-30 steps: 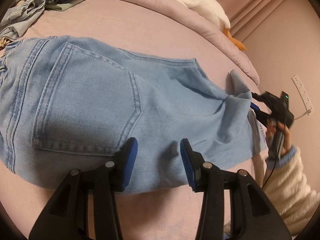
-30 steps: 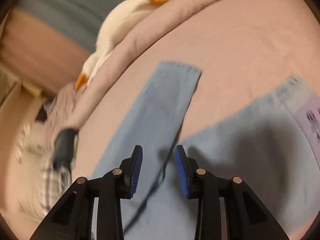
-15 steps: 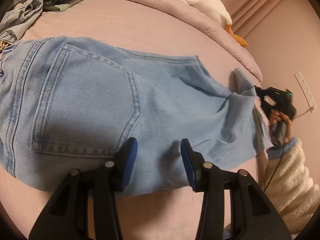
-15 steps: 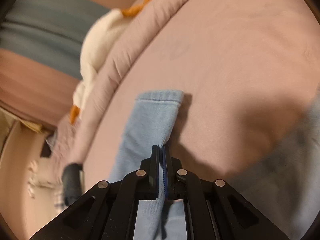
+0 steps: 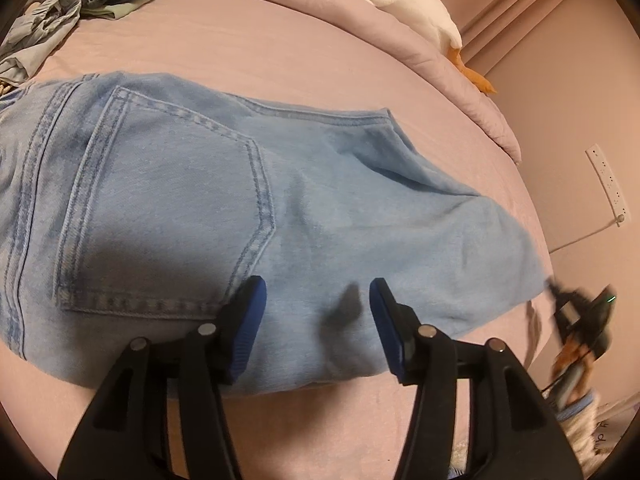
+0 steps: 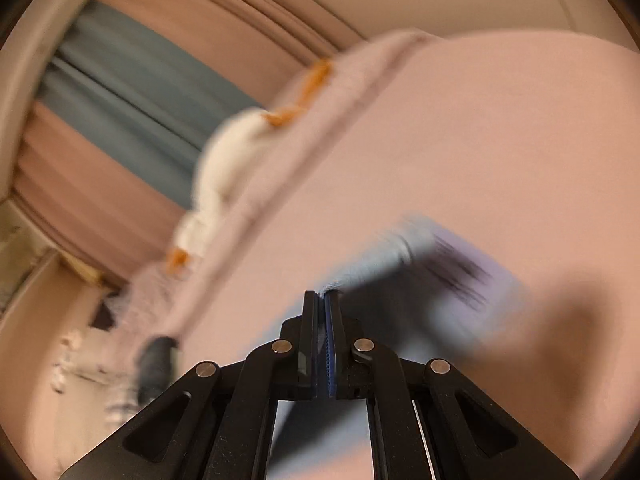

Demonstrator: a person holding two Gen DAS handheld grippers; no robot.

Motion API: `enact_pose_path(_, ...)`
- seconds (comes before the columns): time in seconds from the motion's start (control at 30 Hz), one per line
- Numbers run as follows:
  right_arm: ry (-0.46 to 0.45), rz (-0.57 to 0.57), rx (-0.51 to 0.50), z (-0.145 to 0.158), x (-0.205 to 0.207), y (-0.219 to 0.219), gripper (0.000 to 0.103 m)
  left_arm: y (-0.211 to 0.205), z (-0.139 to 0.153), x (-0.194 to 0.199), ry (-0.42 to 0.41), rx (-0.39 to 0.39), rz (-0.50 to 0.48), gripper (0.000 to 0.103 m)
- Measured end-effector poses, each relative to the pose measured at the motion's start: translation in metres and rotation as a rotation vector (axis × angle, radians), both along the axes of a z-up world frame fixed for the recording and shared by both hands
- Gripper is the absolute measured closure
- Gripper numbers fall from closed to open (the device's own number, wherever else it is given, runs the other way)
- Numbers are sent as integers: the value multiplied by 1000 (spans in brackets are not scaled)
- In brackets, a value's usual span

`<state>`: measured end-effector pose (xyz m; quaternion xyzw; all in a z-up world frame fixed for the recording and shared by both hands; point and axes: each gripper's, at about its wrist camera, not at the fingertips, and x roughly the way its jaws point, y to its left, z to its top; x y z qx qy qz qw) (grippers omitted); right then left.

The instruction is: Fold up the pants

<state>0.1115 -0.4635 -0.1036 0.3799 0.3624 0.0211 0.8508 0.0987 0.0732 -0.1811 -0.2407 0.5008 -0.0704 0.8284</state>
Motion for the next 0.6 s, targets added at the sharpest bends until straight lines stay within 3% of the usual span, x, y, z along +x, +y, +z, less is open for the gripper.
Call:
enact_pose_path(0.1,127,-33,35,-45,-6,-9,98,-3,0,3,5,9,-5,46)
enact_pose_path(0.17,136,-52,122,-64,-11,-19,98,-3,0,3,7,11,-5,46)
enact_pose_path(0.23,96,-71,177,-65,-10,-28,98,-4,0,5,8,11,-3,45)
enact_pose_path(0.4,85,-90,208,-57,5,-47,80,-7,0,2,8,26,-4,40)
enact_pose_path(0.53,118,-91,176,-59,24,-42,81,-8,0,4,15,44,-16,37)
enact_pose_path(0.57,126,-84,132,-55,28,-40,95,-8,0,3,16,46,-17,36)
enact_pose_path(0.6,121,-74,85,-50,31,-35,97,-8,0,4,18,48,-18,36)
